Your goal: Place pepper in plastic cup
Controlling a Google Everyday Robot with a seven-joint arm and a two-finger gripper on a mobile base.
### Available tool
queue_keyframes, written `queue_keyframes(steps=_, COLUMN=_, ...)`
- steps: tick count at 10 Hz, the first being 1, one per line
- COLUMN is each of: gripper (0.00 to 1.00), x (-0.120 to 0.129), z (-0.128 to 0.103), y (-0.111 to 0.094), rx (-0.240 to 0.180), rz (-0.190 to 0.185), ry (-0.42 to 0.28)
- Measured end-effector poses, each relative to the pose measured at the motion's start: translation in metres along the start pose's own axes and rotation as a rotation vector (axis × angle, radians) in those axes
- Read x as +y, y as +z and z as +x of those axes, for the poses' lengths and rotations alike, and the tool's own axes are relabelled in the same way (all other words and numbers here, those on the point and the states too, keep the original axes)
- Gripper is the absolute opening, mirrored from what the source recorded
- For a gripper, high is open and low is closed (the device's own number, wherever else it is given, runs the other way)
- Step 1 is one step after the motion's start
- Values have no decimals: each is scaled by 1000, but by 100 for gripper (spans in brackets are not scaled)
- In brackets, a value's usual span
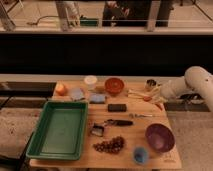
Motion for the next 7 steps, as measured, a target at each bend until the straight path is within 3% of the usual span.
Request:
queue_keyframes(steps=3, gripper=0, x=20, z=-5, y=-14, rx=-84, rz=11, ry=29)
queue_keyframes(steps=7, gripper=0, x=53, z=-11, y=-25, rx=-103, rz=-7, ry=36)
